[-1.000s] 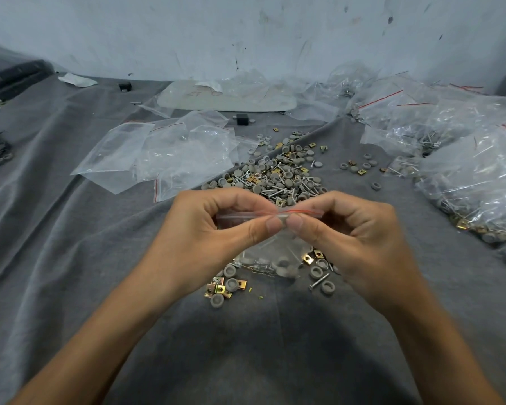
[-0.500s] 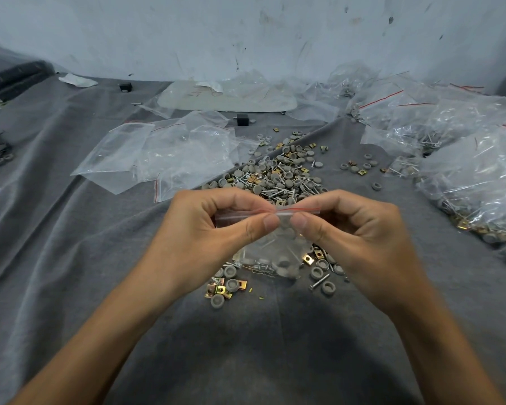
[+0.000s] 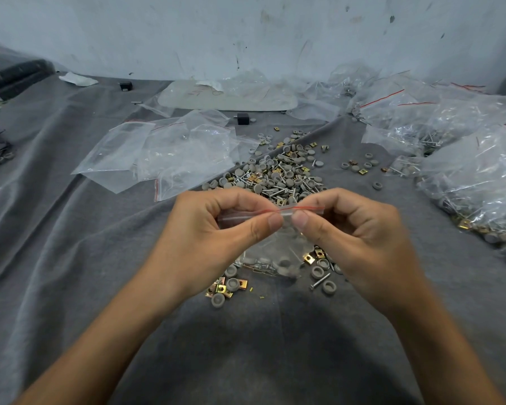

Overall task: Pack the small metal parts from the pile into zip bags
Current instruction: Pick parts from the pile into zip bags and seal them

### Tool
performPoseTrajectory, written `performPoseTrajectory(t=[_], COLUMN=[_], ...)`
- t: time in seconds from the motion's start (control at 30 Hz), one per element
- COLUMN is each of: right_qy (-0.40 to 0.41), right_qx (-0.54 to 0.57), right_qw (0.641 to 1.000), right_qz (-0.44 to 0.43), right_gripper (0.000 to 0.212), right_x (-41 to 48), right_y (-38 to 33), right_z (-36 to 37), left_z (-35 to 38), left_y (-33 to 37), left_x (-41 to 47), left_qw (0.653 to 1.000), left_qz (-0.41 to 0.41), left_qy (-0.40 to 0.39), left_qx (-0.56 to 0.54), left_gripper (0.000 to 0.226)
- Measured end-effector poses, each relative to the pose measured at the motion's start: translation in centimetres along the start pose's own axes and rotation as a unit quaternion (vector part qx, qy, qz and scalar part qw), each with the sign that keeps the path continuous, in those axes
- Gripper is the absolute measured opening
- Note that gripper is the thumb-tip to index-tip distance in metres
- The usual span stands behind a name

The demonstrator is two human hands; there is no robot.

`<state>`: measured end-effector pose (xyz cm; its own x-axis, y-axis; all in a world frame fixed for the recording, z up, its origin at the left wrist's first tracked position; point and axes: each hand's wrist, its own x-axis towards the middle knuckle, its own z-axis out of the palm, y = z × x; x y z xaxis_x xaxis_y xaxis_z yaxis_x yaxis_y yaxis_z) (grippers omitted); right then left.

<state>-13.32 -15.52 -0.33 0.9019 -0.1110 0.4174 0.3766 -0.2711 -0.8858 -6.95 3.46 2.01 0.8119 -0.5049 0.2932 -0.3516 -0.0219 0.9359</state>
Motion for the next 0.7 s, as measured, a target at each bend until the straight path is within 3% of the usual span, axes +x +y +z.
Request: performPoseTrajectory(t=[0.23,0.5,0.7], right_qy=[-0.006,0.001,0.032], right_qx=[0.002,-0.023,-0.027], right_qw=[1.0,0.999,0.997], right_qz=[0.006,-0.037,-0.058], right_gripper=[0.011,0.008,0.005], right_x=[0.0,0.0,0.0], right_y=[0.1,-0.1,-0.4], right_z=[0.1,0.7,0.1], left_z=[0.6,0.6,-0.8], left_y=[-0.3,-0.3,-0.2], left_x=[-0.3,-0.3,-0.1], left_qw=[0.998,0.998,0.993], left_qz=[0.042,0.057,0.072], left_qy=[0.036,0.011,0.04], left_qx=[0.034,0.037,0.08], left_gripper=[0.001,0.01,0.009])
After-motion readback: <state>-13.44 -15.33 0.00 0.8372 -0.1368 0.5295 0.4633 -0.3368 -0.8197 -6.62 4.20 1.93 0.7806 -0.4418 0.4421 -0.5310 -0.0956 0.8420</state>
